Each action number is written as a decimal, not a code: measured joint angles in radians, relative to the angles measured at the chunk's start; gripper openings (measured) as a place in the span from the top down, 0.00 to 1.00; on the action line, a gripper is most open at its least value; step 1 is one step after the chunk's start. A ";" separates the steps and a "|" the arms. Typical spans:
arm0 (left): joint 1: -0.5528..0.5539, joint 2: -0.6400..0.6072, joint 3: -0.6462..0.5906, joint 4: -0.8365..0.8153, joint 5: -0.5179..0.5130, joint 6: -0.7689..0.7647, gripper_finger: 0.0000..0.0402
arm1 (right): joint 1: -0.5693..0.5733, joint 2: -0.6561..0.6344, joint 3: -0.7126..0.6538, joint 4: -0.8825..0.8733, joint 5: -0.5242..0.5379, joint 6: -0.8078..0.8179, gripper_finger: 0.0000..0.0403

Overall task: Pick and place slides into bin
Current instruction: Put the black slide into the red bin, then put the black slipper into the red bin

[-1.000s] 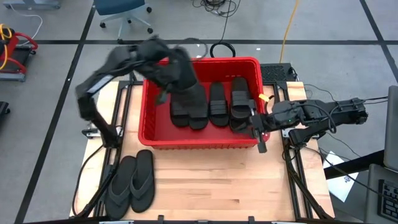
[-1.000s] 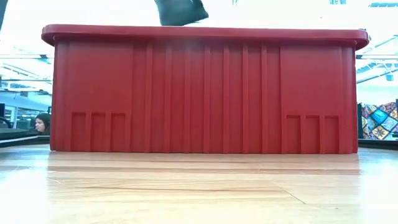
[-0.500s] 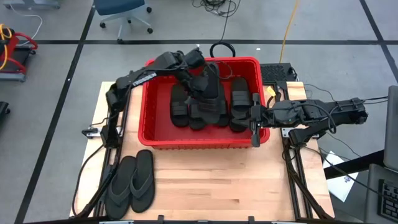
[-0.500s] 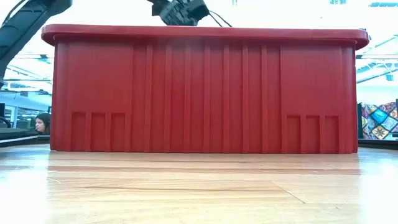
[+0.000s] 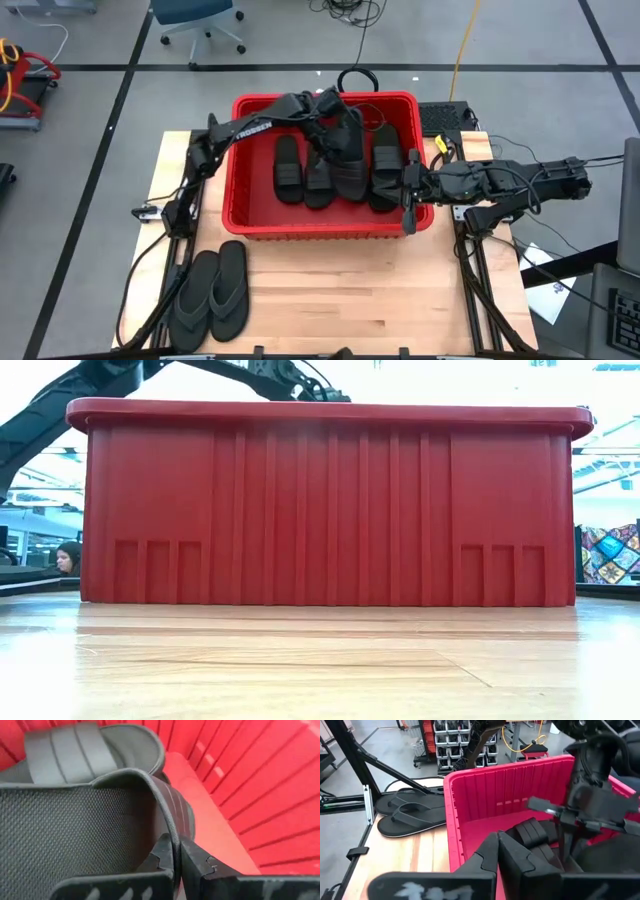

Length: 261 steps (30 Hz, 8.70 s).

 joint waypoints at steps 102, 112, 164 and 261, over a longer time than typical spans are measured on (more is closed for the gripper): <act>0.108 -0.612 -0.369 -0.079 0.399 -0.035 1.00 | -0.780 0.583 0.001 0.175 -0.615 -0.315 1.00; 0.108 -0.621 -0.368 0.106 0.324 -0.278 1.00 | -0.873 0.626 0.001 -0.010 -0.505 -0.423 1.00; -0.620 -1.047 -0.604 0.074 -0.459 -0.840 1.00 | -0.476 0.215 0.000 0.331 -1.025 -0.405 0.90; -1.214 -0.955 -0.744 0.053 -0.598 -1.508 1.00 | -0.217 0.474 0.000 0.719 -0.759 -0.045 0.66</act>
